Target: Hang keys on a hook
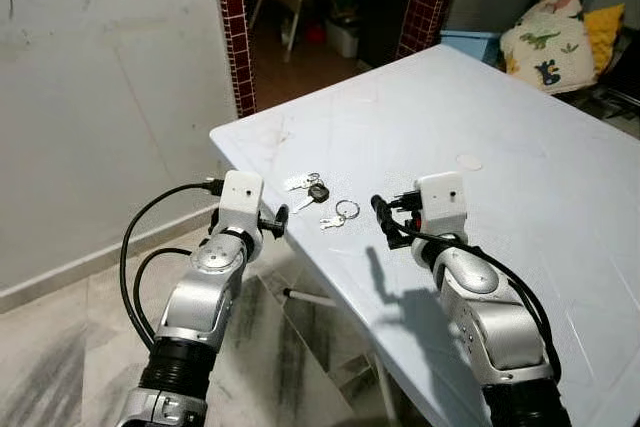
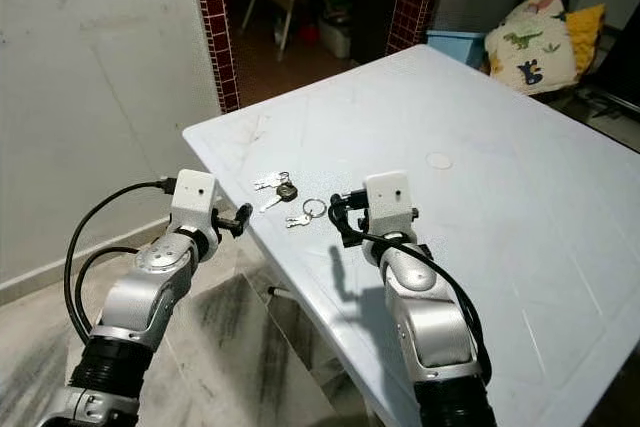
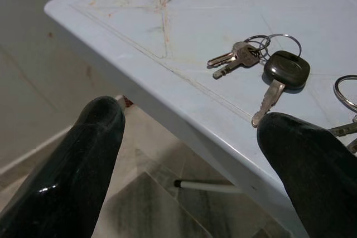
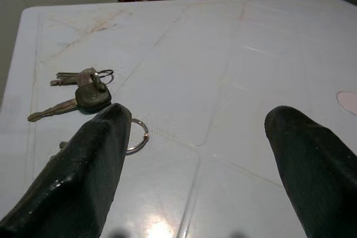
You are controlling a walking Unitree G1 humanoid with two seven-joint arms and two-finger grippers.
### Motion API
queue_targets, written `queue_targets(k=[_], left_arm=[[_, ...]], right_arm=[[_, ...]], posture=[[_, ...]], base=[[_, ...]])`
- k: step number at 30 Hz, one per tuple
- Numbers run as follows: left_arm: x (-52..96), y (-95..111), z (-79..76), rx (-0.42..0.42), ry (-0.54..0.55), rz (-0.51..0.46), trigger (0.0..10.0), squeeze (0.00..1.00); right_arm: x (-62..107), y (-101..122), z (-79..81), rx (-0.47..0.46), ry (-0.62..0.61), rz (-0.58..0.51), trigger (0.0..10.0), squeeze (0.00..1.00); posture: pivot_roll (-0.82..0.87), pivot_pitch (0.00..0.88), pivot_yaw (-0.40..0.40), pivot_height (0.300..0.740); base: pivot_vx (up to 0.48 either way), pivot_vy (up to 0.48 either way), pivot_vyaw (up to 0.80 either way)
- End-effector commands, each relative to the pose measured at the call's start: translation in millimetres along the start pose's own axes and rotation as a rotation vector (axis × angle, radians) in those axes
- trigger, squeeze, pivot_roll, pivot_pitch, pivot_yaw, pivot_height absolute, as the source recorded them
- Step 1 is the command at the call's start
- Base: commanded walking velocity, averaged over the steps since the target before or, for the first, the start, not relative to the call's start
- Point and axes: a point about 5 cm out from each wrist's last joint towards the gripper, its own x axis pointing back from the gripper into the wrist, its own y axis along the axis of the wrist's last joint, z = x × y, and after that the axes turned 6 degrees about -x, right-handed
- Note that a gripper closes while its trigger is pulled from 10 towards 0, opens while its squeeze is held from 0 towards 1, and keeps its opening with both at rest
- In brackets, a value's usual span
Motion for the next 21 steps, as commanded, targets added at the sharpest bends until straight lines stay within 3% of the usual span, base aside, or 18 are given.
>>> queue_targets(k=[1, 6, 19, 21], left_arm=[[2.0, 4.2, 3.2, 0.014, 0.01, -0.013, 10.0, 0.0], [2.5, 3.9, 3.6, 0.006, 0.004, -0.01, 10.0, 0.0], [0.3, 8.2, 1.1, 0.0, -0.011, -0.012, 10.0, 0.0], [0.4, 7.3, 1.2, 0.006, -0.01, -0.002, 10.0, 0.0]], right_arm=[[-1.7, 1.5, 0.6, 0.001, 0.0, 0.002, 10.0, 0.0], [0.0, -0.8, 0.4, -0.002, -0.004, 0.009, 10.0, 0.0], [0.4, 2.1, -3.8, -0.01, -0.033, -0.006, 10.0, 0.0], [0.2, 2.1, -5.1, -0.011, -0.042, -0.009, 10.0, 0.0]], posture=[[0.12, 0.0, -0.031, 0.74], [0.12, 0.0, -0.026, 0.74], [0.12, 0.0, -0.018, 0.74], [0.12, 0.0, -0.018, 0.74]], base=[[0.0, 0.0, 0.0], [0.0, 0.248, 0.0], [0.0, 0.026, 0.0], [0.0, 0.48, 0.0]])
